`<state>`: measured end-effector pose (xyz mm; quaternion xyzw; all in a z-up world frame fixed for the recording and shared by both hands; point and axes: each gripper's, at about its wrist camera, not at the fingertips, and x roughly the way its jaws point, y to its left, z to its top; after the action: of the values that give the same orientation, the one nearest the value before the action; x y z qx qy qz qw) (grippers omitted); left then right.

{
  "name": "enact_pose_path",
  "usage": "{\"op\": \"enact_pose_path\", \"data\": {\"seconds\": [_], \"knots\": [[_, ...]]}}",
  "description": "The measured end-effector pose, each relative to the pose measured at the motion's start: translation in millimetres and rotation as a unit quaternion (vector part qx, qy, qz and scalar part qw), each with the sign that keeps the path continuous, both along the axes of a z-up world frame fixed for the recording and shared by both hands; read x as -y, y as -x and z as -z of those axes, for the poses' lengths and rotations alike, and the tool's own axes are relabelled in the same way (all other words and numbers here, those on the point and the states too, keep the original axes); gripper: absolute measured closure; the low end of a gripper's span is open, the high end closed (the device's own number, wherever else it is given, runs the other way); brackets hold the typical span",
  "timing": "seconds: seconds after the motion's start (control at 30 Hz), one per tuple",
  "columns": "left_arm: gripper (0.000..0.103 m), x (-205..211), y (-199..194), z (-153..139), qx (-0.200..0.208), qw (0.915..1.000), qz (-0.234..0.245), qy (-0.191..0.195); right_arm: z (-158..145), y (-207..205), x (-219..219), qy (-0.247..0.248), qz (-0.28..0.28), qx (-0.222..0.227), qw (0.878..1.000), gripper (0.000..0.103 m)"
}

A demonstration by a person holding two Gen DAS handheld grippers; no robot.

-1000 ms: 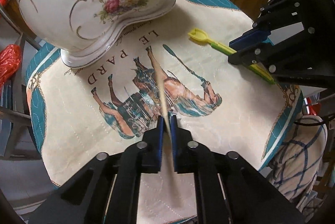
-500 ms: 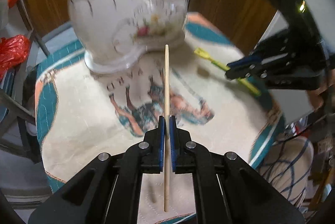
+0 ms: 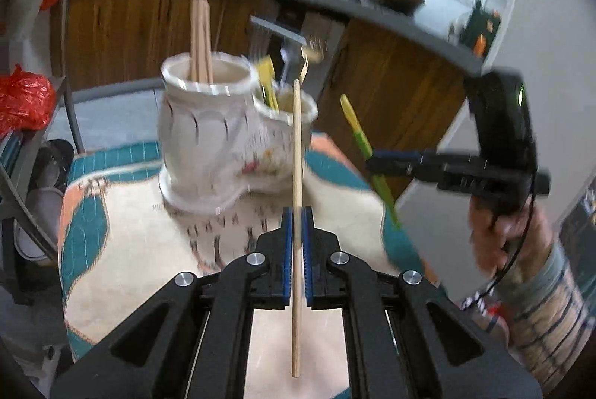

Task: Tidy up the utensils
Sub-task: 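Drop the chopstick into the tall pot while the right tool drops the spoon into the short pot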

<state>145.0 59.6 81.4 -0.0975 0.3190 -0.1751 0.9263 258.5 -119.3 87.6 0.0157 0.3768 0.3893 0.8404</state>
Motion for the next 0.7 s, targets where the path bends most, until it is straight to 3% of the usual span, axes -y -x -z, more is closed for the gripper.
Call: {"op": "enact_pose_path", "data": {"seconds": [0.2, 0.37, 0.53, 0.7], "knots": [[0.099, -8, -2, -18, 0.084, 0.9952, -0.044, 0.024, -4, -8, 2, -0.073, 0.022, 0.032, 0.997, 0.093], [0.099, -14, -13, -19, 0.123, 0.9889, -0.069, 0.047, -3, -15, -1, -0.110, 0.035, 0.050, 0.992, 0.093], [0.099, -18, -16, -27, 0.186, 0.9774, -0.088, 0.050, -9, -15, -3, -0.132, 0.052, 0.096, 0.985, 0.093], [0.099, -19, -26, -39, 0.230, 0.9668, -0.098, 0.053, -14, -27, -4, -0.158, 0.056, 0.113, 0.979, 0.093]]}}
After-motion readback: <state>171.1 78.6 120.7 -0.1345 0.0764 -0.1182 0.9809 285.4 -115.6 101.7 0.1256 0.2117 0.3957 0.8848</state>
